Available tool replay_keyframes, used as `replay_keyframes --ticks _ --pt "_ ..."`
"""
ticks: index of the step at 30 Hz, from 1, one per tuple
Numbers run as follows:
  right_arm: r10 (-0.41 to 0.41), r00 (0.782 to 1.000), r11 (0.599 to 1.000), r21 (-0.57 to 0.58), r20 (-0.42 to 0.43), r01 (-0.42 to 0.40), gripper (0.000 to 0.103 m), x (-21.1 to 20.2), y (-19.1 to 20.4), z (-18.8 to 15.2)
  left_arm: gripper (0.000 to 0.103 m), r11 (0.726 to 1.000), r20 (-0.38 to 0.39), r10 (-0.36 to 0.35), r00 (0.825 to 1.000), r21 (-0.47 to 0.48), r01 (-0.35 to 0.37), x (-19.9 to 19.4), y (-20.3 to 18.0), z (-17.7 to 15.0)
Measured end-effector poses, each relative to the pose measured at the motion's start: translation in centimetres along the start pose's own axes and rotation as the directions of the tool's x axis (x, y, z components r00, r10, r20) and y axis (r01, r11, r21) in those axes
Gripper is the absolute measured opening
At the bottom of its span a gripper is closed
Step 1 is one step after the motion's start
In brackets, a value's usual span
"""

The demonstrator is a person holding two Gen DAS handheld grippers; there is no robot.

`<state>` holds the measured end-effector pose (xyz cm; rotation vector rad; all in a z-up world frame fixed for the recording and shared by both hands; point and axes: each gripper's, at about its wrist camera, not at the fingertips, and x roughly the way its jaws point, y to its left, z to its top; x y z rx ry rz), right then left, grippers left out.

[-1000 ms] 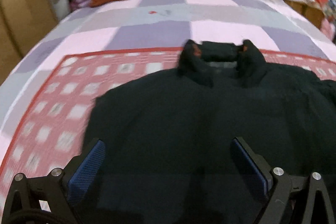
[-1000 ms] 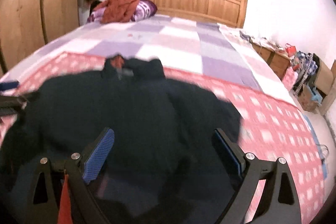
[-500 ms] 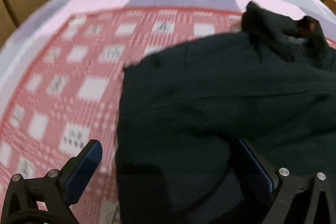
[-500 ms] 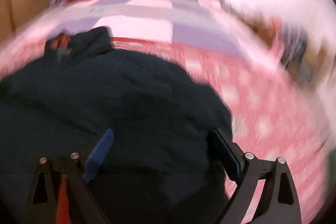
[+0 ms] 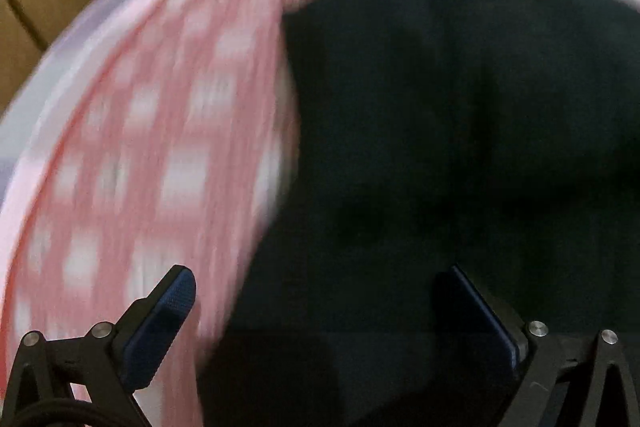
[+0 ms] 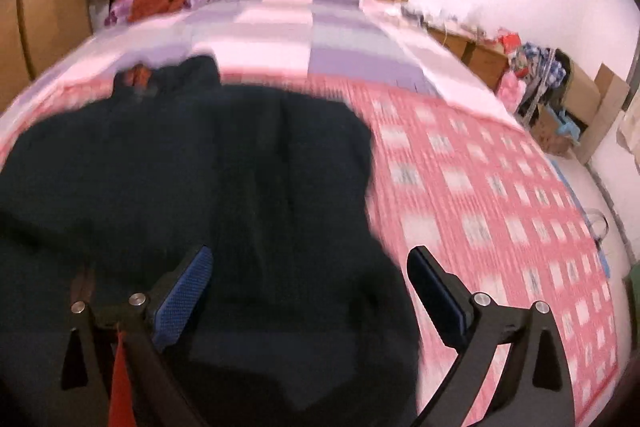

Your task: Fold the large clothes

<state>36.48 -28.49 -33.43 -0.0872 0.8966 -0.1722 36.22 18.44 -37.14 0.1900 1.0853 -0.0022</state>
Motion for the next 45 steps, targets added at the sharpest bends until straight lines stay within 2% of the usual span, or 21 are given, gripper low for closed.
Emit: replay_keyframes --ticks 2,6,8,12,15,18,23,27,32,35,40,42,45 --pt "-0.016 0.997 1.0 -0.019 -0.076 0.014 0.099 -0.9 -1.1 -3.5 0.102 0.999 -0.019 -0.001 1.0 -0.04 0.0 -1.6 0.4 -3.7" --pt "-0.001 0.987 0.999 -0.045 -0.159 -0.006 0.099 -4.2 -2.3 -10.3 0.101 0.996 -0.046 0.023 0.999 -0.09 -0.027 -6.0 -0.4 -10.1" --pt "0.015 0.984 0.998 -0.064 -0.18 -0.027 0.099 -6.1 -2.3 -13.2 0.101 0.995 -0.062 0.036 0.997 -0.088 -0.041 -7.8 -1.4 -12.4" --pt "0.059 0.975 0.995 -0.071 -0.214 -0.076 0.099 -9.7 -3.3 -18.3 0.101 0.997 -0.141 0.071 0.987 -0.028 -0.075 -10.1 -3.0 -17.5" --pt "0.071 0.963 0.991 -0.088 -0.261 -0.097 0.099 -11.7 -4.5 -21.8 0.101 0.995 -0.17 0.082 0.982 -0.04 -0.09 -10.9 -3.0 -20.1" --pt "0.017 0.957 0.992 -0.112 -0.291 -0.052 0.099 -13.8 -5.8 -24.6 0.101 0.993 -0.173 0.066 0.983 -0.084 -0.082 -11.4 -2.4 -21.0" --pt "-0.072 0.942 0.996 -0.073 -0.327 0.05 0.099 -17.4 -7.9 -28.7 0.101 0.996 -0.178 0.072 0.981 -0.038 -0.08 -11.9 -1.5 -22.5" --pt "-0.105 0.931 0.994 -0.011 -0.35 0.108 0.099 -20.5 -7.6 -31.3 0.101 0.996 -0.181 0.085 0.98 -0.023 -0.091 -13.0 0.1 -23.8" --pt "-0.142 0.899 0.986 0.024 -0.413 0.167 0.099 -23.1 -6.4 -34.7 0.1 0.993 -0.225 0.113 0.968 -0.006 -0.117 -12.9 2.6 -26.2" --pt "-0.153 0.886 0.983 0.028 -0.438 0.184 0.099 -23.9 -5.5 -35.6 0.1 0.995 -0.234 0.083 0.969 -0.042 -0.096 -13.0 3.4 -26.9" --pt "-0.153 0.875 0.985 -0.004 -0.458 0.171 0.099 -24.8 -3.2 -36.9 0.1 0.999 -0.221 0.03 0.975 0.027 -0.024 -12.8 1.8 -27.4" --pt "-0.155 0.873 0.985 -0.005 -0.463 0.172 0.099 -24.8 -2.5 -37.2 0.1 0.999 -0.231 0.007 0.973 0.045 0.004 -12.5 1.2 -27.8" --pt "-0.17 0.881 0.983 -0.012 -0.442 0.183 0.099 -24.1 -2.2 -36.2 0.1 0.998 -0.234 -0.005 0.972 0.053 0.018 -12.2 1.2 -28.2"
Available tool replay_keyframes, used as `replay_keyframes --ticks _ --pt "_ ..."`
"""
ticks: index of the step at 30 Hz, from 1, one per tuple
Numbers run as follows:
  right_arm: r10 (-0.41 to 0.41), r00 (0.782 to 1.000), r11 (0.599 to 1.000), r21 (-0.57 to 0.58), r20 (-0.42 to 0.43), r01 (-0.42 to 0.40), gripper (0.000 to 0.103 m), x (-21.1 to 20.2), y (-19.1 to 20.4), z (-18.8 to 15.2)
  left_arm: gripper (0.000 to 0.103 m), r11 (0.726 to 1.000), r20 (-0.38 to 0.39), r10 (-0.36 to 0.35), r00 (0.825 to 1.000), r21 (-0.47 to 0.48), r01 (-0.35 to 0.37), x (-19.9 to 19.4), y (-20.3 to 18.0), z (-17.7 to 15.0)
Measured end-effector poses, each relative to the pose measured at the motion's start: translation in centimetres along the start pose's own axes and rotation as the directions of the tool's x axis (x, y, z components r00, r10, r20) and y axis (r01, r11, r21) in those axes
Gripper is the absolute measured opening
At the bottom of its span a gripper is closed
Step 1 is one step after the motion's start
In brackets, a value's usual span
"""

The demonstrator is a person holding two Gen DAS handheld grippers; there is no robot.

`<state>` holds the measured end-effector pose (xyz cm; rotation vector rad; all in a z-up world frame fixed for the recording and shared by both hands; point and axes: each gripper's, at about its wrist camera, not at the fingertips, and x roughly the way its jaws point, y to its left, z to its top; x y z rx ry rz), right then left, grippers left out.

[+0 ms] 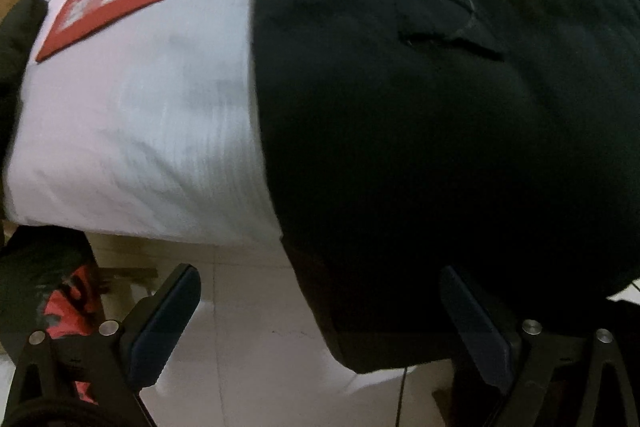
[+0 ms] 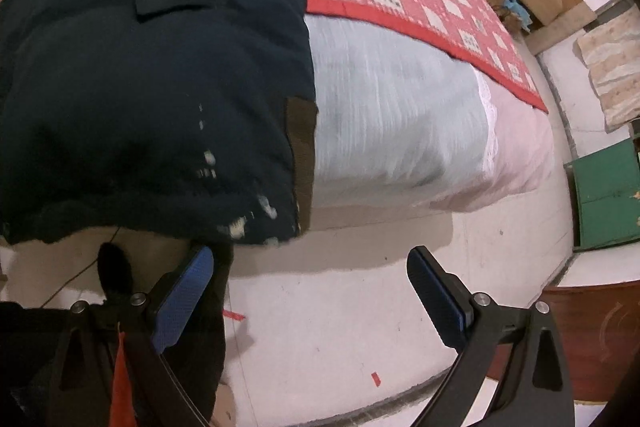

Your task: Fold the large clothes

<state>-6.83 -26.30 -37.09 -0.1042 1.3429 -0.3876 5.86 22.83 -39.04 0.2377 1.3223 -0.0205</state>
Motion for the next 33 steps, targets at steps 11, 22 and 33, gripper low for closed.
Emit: replay_keyframes --ticks 11,22,33 --pt "-0.156 0.982 0.96 0.252 0.104 0.126 0.099 -1.1 -5.7 4.8 0.099 0.998 -0.001 0.015 1.0 -0.068 -0.015 -0.2 1.6 -2.1" --pt "-0.051 0.997 0.999 -0.006 0.054 0.051 0.099 -0.9 0.2 2.6 0.1 0.997 -0.088 0.038 0.995 -0.066 -0.043 2.3 0.2 -6.8" --pt "-0.095 0.995 0.995 0.004 0.042 0.095 0.099 -0.7 -0.8 3.7 0.096 0.967 0.118 0.114 0.986 -0.241 -0.082 -0.1 1.0 -5.4"
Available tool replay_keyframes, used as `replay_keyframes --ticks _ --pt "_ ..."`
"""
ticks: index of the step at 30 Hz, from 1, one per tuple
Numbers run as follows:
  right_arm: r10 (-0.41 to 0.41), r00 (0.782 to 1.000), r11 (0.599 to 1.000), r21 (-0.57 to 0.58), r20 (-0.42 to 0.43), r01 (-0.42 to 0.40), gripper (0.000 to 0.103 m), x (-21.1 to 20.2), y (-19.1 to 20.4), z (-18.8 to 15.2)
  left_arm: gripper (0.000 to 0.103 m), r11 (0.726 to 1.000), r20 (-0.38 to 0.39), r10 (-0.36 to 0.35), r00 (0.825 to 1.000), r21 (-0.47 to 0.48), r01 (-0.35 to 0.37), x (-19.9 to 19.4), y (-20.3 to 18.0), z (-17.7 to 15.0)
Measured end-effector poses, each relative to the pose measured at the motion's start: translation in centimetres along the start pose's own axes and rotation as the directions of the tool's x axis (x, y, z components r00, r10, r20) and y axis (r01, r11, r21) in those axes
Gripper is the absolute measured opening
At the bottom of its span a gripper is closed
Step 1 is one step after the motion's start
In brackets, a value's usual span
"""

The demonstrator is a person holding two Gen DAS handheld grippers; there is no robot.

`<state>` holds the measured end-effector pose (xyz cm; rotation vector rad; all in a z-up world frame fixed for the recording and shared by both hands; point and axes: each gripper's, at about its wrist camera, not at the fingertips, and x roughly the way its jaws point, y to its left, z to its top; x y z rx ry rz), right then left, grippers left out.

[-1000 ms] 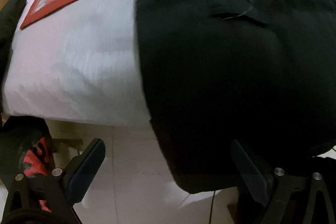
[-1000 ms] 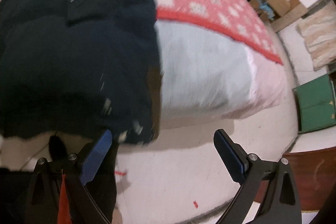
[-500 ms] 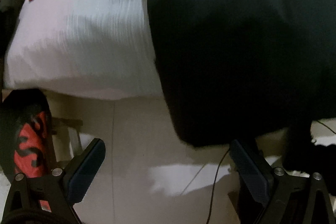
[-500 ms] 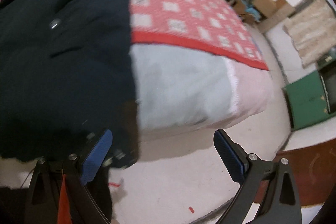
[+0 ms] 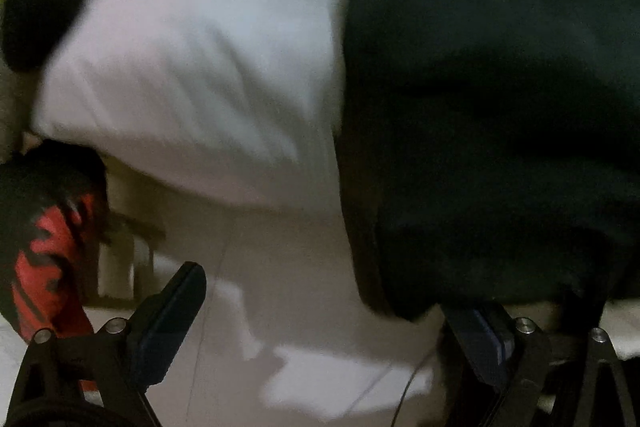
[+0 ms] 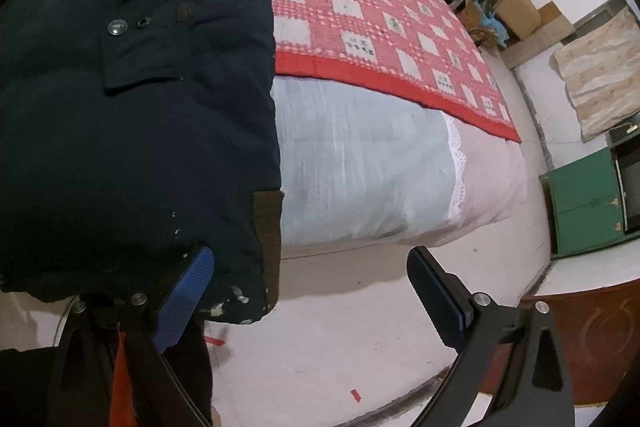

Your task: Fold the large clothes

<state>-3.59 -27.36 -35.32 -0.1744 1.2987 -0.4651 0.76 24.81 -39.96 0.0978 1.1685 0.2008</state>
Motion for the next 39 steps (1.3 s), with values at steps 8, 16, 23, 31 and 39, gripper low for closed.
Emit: replay_keyframes --ticks 8,16,23,31,39 --pt "0.016 1.0 0.999 -0.03 0.004 -0.016 0.099 -0.1 1.3 -0.5 0.097 0.996 0.239 0.038 0.97 0.065 -0.055 -5.2 -0.8 2.9" --pt "0.053 0.998 0.996 -0.073 0.025 -0.051 0.099 -0.4 2.5 -1.1 0.097 0.998 0.113 0.013 0.994 0.054 -0.02 0.1 -1.9 6.2" --pt "0.02 0.998 1.0 -0.011 -0.056 -0.02 0.099 1.1 0.8 -4.2 0.096 0.999 0.131 -0.02 0.991 0.044 0.015 -2.6 -0.5 8.5" --pt "0.043 0.998 0.999 -0.02 -0.051 -0.044 0.099 1.9 2.3 -5.2 0.096 0.996 0.16 -0.037 0.986 0.085 0.024 -3.5 -1.1 10.9" --pt "-0.048 0.996 0.974 0.226 0.076 0.03 0.099 1.0 -1.5 -2.5 0.096 0.998 0.108 -0.009 0.994 0.07 0.001 -1.5 -0.8 9.1"
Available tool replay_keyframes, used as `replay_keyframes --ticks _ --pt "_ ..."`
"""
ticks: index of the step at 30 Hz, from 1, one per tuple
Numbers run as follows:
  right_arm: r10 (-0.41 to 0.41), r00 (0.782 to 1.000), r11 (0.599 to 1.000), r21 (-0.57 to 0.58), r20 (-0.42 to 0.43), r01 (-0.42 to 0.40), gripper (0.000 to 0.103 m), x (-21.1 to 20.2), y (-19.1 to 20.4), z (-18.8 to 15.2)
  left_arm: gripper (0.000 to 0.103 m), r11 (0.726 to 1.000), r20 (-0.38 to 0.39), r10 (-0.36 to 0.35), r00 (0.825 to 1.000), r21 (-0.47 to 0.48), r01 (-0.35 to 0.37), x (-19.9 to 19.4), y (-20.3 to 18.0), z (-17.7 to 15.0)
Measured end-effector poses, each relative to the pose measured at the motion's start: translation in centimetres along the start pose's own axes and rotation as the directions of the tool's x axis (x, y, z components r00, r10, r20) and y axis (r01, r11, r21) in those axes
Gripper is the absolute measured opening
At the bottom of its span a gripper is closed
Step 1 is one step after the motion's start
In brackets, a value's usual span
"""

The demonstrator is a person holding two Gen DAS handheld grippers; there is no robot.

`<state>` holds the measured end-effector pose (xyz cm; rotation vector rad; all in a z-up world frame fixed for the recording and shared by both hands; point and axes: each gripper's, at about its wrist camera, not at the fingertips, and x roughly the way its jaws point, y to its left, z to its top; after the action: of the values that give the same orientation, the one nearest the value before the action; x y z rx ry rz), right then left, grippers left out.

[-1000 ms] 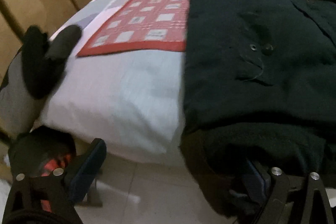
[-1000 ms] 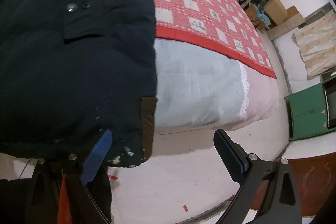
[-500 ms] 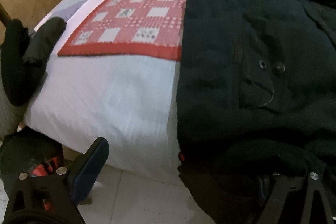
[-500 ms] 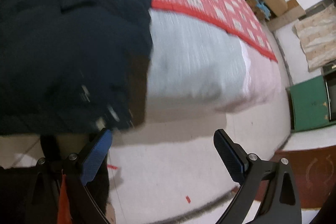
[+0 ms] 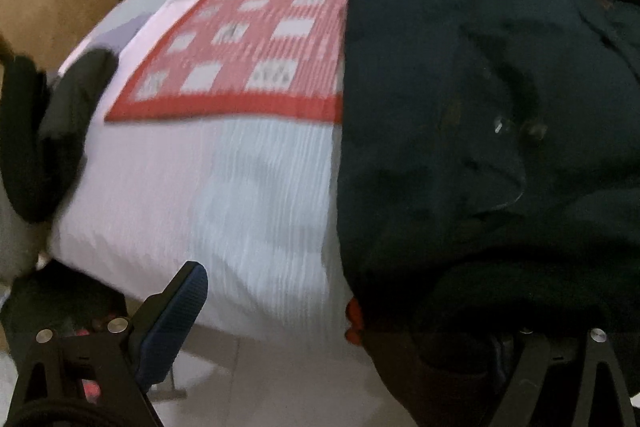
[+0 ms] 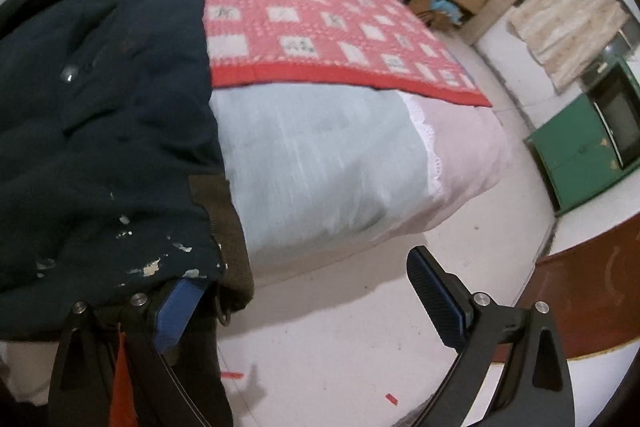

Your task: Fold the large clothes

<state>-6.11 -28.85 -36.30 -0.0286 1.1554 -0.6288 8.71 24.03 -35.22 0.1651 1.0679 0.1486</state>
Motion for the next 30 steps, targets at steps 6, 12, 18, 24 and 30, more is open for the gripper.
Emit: replay_keyframes --ticks 6,12,18,24,30 --pt "0.012 0.997 0.995 -0.096 -0.076 -0.019 0.072 2.6 2.9 -1.3 0.096 1.0 -0.038 0.014 0.999 0.01 -0.013 1.3 -0.5 -1.8" --pt "-0.001 0.999 0.999 0.042 -0.052 0.003 0.073 3.3 0.8 0.0 0.091 0.999 -0.071 0.006 0.997 -0.041 -0.008 1.9 0.2 -3.1" --pt "0.139 0.986 0.99 0.026 -0.093 -0.137 0.024 5.2 2.1 1.5 0.037 0.992 -0.117 -0.123 0.986 -0.02 0.121 3.1 -0.6 -3.1" --pt "0.194 0.976 0.981 0.01 -0.1 -0.194 0.019 3.6 0.8 2.7 0.014 0.981 -0.143 -0.186 0.972 0.028 0.192 0.6 0.1 -3.4" --pt "0.23 0.97 0.972 -0.031 -0.076 -0.232 0.017 -0.9 -0.7 3.8 0.011 0.972 -0.108 -0.215 0.971 0.073 0.223 -3.2 1.3 -1.9"
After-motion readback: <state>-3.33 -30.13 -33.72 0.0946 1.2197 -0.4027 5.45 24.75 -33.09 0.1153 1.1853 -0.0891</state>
